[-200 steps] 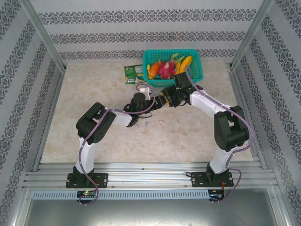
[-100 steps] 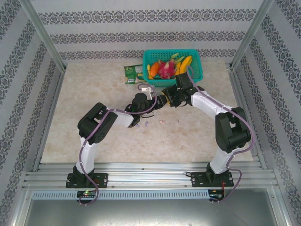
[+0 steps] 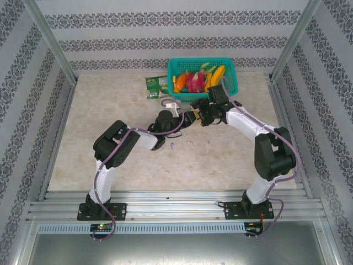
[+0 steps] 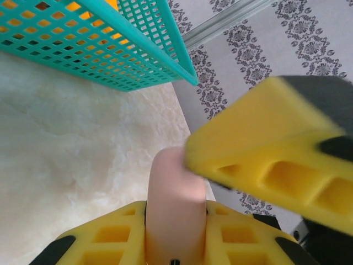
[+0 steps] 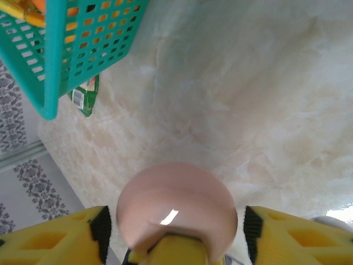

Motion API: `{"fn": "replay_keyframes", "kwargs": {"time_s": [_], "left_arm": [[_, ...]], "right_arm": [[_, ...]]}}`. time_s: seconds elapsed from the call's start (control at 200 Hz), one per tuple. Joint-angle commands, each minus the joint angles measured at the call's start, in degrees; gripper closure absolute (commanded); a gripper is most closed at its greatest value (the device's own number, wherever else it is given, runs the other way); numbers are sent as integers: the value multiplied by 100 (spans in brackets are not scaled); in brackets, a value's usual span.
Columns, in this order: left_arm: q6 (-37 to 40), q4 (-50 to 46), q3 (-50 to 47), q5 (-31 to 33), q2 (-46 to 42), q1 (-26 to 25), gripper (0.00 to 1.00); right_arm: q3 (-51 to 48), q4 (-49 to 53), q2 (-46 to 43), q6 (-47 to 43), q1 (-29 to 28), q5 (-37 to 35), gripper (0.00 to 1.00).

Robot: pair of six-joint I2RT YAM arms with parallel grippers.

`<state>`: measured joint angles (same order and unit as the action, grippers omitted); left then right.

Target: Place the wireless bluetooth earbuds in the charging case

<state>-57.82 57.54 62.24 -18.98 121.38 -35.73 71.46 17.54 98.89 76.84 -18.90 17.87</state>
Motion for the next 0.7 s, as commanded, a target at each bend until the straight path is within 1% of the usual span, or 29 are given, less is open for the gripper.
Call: {"fn": "replay_keyframes", "kwargs": {"time_s": [0.0,0.11,0.195,0.3,0.385,0.49,0.595,0.694], "left_arm": [[-147,390,-71,64,-8,4,89],[-161,308,-176,-156,-132,54,90],[-72,32,-222,-426,-310,124,90],[140,-433,-178,-1062,-561,251,90],[384,-883,-55,-1648,-729,362,90],[717,-1424,64,-2318,-911,491,91],[959,-1826,79,-2832,-1101,555,92],[1240,-2258,74,-3073,-1282,562,92]], "right_arm": [[31,91,-324,-24,166,127,27],[-41,123,-579,-194,426,157,25],[-193,166,-799,-509,636,163,25],[-470,139,-1062,-1248,836,187,24],[-850,-172,-1312,-2029,920,186,23],[-1460,-827,-1624,-2853,932,397,23],[-2198,-1347,-2019,-3277,941,573,23],[-2686,-1670,-2354,-3549,940,706,23]]}}
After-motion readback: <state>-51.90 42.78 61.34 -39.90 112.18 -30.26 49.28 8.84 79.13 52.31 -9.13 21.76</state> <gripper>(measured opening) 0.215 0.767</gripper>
